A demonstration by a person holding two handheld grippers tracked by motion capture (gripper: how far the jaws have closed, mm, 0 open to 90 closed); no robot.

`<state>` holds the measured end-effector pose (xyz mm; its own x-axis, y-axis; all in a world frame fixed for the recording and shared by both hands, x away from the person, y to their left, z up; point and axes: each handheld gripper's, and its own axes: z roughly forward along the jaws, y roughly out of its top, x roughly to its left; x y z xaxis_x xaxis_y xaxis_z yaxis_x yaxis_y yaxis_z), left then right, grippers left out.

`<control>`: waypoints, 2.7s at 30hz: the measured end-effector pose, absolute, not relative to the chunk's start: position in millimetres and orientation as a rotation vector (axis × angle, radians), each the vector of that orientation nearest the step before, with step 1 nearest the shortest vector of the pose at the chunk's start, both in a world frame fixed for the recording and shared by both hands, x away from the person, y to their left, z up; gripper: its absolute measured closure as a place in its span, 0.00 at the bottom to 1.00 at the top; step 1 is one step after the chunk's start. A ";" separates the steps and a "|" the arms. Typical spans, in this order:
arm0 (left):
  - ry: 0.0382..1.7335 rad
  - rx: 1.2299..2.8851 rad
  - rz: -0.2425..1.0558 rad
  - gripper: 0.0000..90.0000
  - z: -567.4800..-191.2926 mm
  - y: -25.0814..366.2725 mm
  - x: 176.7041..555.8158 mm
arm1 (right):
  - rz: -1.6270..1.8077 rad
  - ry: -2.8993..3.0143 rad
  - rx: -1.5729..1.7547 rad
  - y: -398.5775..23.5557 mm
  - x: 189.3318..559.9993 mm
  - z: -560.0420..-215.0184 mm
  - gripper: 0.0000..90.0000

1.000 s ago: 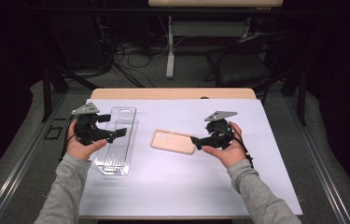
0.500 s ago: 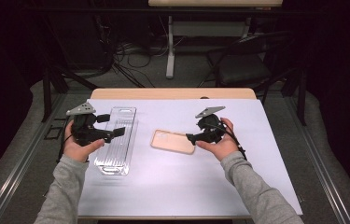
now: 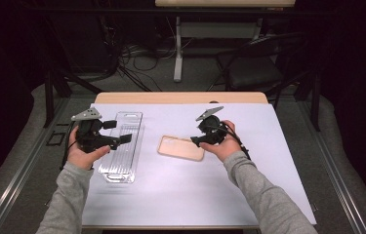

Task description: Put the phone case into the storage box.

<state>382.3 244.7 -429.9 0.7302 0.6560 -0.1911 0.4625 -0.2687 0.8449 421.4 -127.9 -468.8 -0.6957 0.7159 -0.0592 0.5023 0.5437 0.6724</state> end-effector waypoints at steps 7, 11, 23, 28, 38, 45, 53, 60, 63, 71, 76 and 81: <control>0.853 1.921 0.233 0.12 -429.8 245.2 382.1 | 0.840 2.490 0.968 -123.6 431.8 -469.6 0.50; 0.845 1.926 0.238 0.12 -429.9 244.6 381.9 | 0.805 2.503 0.945 -122.8 439.0 -471.5 0.53; 0.849 1.925 0.243 0.14 -429.6 246.7 382.4 | 0.733 2.546 0.950 -113.8 453.7 -476.5 0.55; 0.852 1.922 0.248 0.14 -429.5 249.4 382.9 | 0.702 2.575 0.932 -110.1 460.2 -481.7 0.59; 0.857 1.919 0.244 0.15 -430.8 251.3 383.8 | 0.588 2.612 0.921 -104.1 468.6 -491.2 0.58; 0.859 1.927 0.237 0.16 -431.7 249.6 384.1 | 0.537 2.633 0.879 -100.8 471.9 -492.9 0.58; 0.855 1.925 0.237 0.16 -431.9 249.1 383.8 | 0.464 2.658 0.813 -91.8 474.0 -491.1 0.61; 0.855 1.932 0.239 0.16 -432.5 249.4 384.5 | 0.413 2.646 0.750 -86.9 474.7 -493.6 0.58; 0.856 1.933 0.236 0.16 -433.1 248.9 384.7 | 0.401 2.658 0.730 -85.9 474.4 -494.6 0.60; 0.855 1.934 0.237 0.16 -432.9 249.3 384.4 | 0.364 2.650 0.729 -87.0 475.6 -496.6 0.62; 0.854 1.932 0.239 0.16 -433.2 248.7 384.3 | 0.362 2.658 0.718 -87.5 476.3 -497.6 0.64; 0.855 1.932 0.241 0.16 -433.3 248.6 384.3 | 0.378 2.673 0.704 -88.3 477.1 -499.1 0.66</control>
<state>384.3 248.6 -433.3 0.7337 0.6539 -0.1846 0.4616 -0.2804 0.8416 477.1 -88.3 -499.1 -0.8155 0.5153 -0.2634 0.4221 0.8410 0.3385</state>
